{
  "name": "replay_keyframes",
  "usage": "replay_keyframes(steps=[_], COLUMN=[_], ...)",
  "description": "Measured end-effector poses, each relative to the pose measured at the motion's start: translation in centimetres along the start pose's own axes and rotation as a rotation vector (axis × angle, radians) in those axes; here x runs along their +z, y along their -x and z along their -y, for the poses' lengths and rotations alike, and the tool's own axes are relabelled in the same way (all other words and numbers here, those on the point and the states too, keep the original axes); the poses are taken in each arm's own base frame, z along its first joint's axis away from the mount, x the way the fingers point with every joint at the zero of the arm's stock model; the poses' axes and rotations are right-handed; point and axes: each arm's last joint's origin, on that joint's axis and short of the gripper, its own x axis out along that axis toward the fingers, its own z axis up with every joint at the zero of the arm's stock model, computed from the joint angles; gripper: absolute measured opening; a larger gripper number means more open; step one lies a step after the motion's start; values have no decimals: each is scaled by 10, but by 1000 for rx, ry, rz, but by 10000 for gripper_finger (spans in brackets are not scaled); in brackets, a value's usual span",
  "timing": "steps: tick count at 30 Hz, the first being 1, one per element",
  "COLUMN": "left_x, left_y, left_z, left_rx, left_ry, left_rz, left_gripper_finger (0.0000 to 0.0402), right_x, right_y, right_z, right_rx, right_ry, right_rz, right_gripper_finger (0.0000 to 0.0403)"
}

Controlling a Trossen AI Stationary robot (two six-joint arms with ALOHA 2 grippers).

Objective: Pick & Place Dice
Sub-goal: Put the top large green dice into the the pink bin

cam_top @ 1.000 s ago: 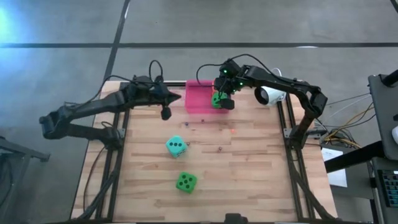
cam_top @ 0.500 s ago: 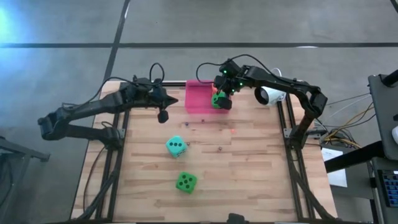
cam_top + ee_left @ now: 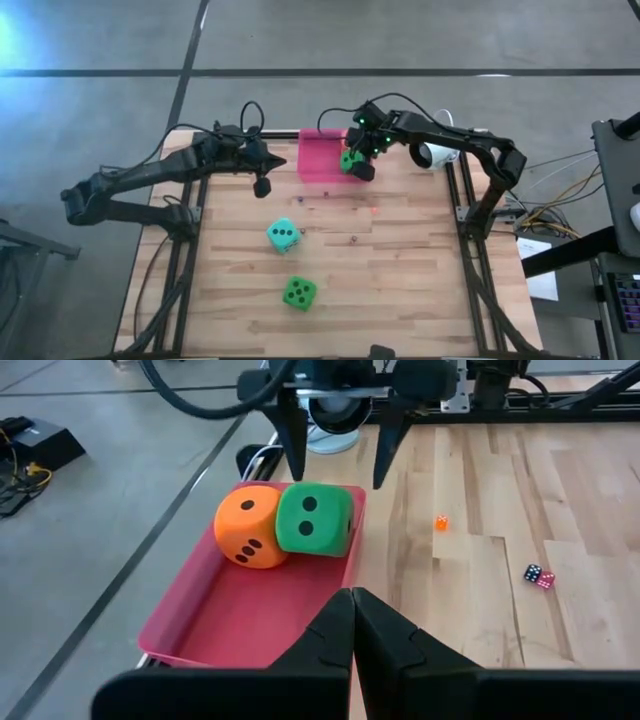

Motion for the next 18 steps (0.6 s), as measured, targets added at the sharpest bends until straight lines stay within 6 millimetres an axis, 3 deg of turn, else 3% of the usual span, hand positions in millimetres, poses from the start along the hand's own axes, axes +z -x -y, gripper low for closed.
replay_keyframes(steps=[9, 18], left_x=[0, 0], left_y=[0, 0], left_z=[0, 0], left_rx=[0, 0], left_ry=[0, 0], left_rz=[0, -1], left_gripper_finger=[8, 8], right_x=[-21, -27], right_y=[-20, -22], right_z=[4, 9], right_rx=[23, 20], right_ry=[-59, -106], right_rz=[-7, -17], right_gripper_finger=[396, 396])
